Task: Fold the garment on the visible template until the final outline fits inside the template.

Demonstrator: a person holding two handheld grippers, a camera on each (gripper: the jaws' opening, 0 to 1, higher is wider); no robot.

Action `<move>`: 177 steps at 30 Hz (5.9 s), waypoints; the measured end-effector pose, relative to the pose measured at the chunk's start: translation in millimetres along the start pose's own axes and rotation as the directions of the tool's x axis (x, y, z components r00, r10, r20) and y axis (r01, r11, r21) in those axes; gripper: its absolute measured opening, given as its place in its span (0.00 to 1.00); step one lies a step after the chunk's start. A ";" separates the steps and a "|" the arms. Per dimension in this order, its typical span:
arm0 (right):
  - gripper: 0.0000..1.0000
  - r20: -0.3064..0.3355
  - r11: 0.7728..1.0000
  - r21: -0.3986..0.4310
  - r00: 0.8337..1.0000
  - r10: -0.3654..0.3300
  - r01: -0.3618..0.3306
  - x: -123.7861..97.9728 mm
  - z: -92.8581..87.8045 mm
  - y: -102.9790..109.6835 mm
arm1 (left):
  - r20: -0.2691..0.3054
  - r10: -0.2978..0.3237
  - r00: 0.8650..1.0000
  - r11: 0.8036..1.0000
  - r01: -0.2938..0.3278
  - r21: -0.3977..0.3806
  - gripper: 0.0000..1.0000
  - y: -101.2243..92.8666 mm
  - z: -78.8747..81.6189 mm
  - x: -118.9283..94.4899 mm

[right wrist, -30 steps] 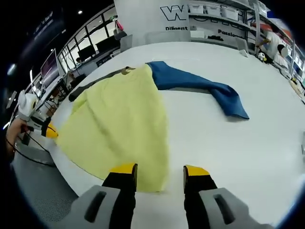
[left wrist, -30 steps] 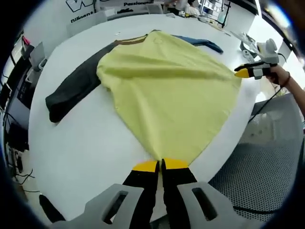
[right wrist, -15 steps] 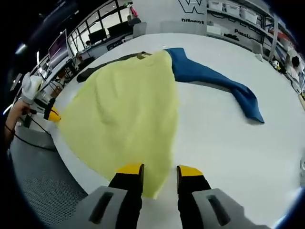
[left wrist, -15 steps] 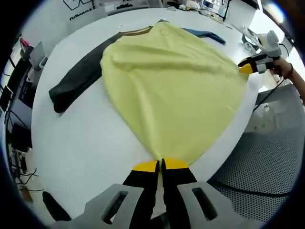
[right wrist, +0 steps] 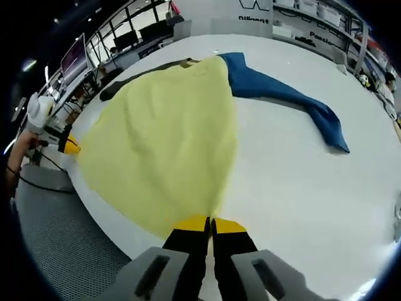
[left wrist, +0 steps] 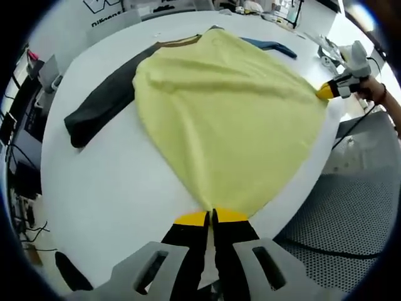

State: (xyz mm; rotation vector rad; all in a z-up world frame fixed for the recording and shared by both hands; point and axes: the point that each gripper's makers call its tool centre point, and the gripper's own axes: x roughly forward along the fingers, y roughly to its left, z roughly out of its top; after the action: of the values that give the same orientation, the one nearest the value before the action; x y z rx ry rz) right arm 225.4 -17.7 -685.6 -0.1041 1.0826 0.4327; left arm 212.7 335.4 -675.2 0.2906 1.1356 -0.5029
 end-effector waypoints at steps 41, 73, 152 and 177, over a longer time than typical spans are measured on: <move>0.39 0.192 0.987 -0.147 0.981 -0.031 0.060 -44.1 68.0 -8.4 | 0.280 0.070 0.957 0.993 -0.040 -0.110 0.29 23.4 44.9 -27.4; 0.51 0.306 0.926 -0.354 0.952 -0.017 0.131 13.9 230.5 -82.3 | 0.402 0.134 0.906 0.973 -0.043 -0.227 0.90 37.9 92.2 -31.3; 0.00 0.182 0.970 -0.033 0.956 -0.230 0.239 81.6 221.0 -196.7 | 0.306 0.123 0.944 0.982 -0.070 -0.178 0.98 39.0 72.5 -14.3; 0.46 0.201 0.980 0.074 0.960 -0.195 0.184 41.9 178.0 -183.8 | 0.355 0.109 0.928 0.988 -0.062 -0.139 0.99 26.6 89.3 -26.1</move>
State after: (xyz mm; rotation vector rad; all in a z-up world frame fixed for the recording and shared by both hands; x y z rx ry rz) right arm 461.8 -121.4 -661.1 -0.1104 0.8685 0.2346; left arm 288.4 322.5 -616.3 0.1286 0.7862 -0.3857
